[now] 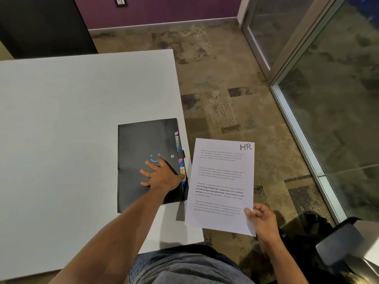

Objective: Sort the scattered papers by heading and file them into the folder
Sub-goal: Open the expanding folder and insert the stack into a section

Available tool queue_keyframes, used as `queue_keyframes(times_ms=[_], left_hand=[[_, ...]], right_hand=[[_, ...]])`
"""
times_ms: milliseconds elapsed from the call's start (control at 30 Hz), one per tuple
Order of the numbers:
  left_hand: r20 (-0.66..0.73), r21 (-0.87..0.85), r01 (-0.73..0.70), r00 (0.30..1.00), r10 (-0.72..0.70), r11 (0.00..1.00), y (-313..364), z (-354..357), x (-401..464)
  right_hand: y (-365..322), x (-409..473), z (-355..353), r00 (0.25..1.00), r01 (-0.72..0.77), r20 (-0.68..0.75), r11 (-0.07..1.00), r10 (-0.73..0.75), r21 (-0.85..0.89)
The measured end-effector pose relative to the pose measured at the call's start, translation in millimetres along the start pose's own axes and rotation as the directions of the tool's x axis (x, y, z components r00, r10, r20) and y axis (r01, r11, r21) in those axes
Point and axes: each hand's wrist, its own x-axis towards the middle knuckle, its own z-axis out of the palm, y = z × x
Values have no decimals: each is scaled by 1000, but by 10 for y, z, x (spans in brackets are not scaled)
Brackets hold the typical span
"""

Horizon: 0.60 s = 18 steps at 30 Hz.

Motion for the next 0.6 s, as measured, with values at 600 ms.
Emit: queue_keyframes(times_ms=[600], left_hand=[[-209,-213,-363,924,320,907,-74,-637,-493]], right_hand=[[-323,104,31,997,70,-22,996,-69,56]])
